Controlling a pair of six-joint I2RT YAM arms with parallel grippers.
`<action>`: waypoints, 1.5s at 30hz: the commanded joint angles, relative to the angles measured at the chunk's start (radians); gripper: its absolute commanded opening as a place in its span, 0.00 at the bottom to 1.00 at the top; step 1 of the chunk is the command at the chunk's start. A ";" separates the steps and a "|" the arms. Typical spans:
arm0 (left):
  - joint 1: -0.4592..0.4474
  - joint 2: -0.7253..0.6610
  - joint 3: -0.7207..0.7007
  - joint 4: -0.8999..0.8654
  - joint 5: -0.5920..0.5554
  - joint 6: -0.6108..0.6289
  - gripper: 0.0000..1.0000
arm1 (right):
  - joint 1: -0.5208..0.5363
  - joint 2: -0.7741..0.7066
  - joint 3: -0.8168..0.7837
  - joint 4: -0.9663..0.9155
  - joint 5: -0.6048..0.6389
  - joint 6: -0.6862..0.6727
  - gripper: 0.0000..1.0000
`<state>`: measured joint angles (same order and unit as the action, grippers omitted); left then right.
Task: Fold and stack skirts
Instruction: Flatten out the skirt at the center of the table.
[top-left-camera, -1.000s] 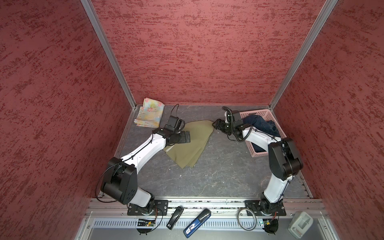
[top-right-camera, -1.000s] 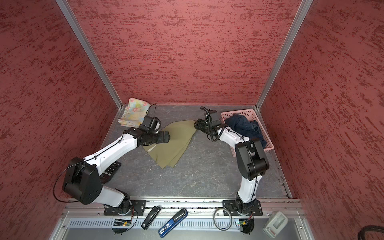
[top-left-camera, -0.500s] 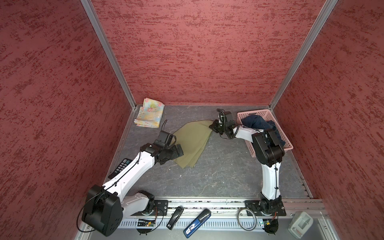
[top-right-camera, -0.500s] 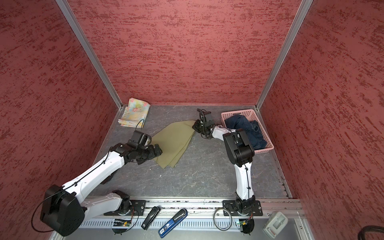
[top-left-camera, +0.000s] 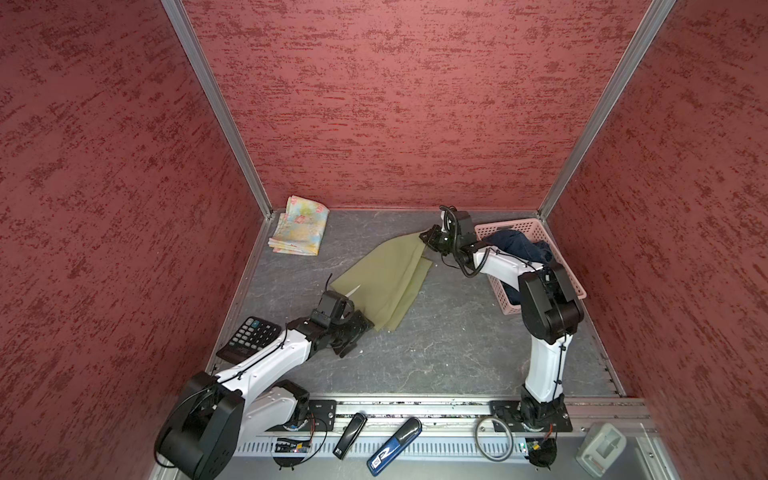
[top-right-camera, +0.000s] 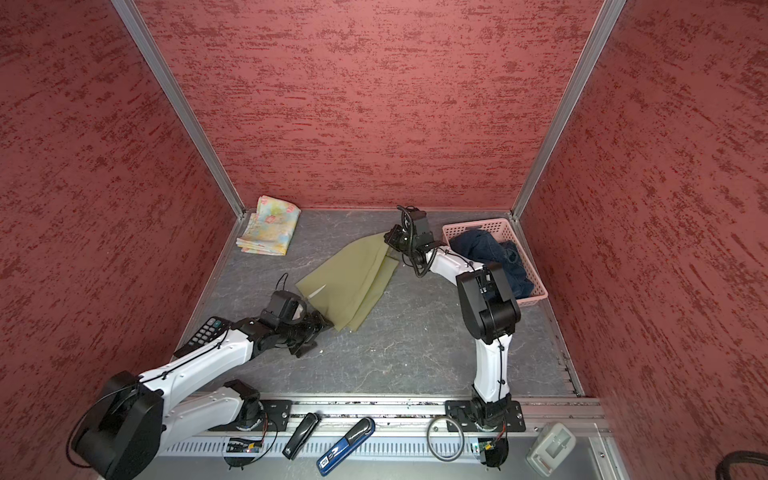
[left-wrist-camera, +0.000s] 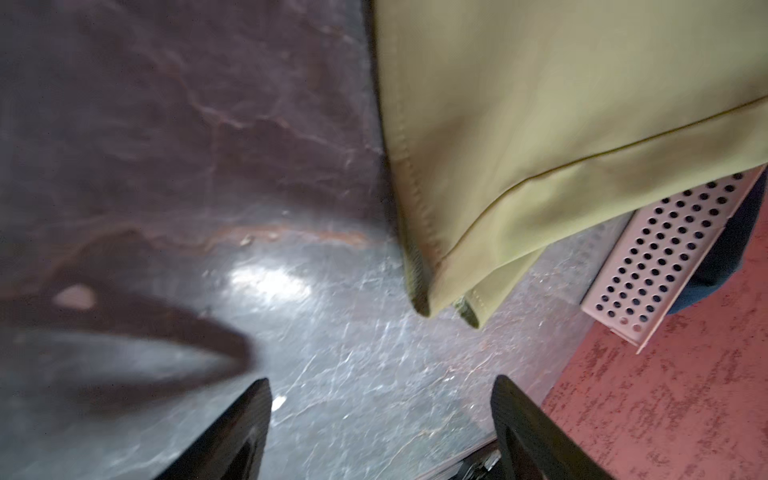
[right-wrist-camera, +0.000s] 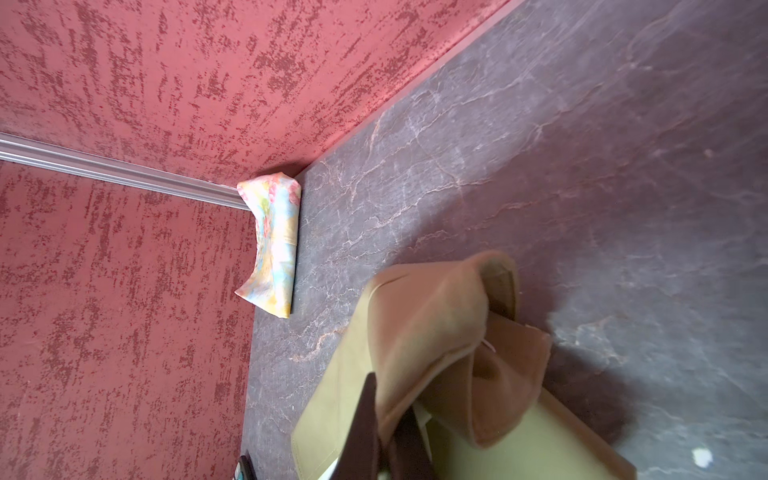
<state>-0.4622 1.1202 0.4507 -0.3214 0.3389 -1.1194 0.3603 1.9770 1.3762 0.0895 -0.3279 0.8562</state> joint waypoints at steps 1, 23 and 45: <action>-0.007 0.069 0.010 0.237 0.017 -0.063 0.79 | 0.003 -0.040 -0.021 0.029 0.029 -0.005 0.00; 0.304 0.019 0.636 -0.172 0.091 0.360 0.00 | -0.013 -0.262 0.178 -0.364 0.250 -0.295 0.00; 0.501 0.294 1.203 -0.129 0.267 0.443 0.00 | -0.067 -0.284 0.572 -0.525 0.227 -0.409 0.00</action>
<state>0.0120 1.4666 1.6905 -0.4625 0.6018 -0.7025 0.3058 1.7893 2.0087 -0.4904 -0.1097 0.4686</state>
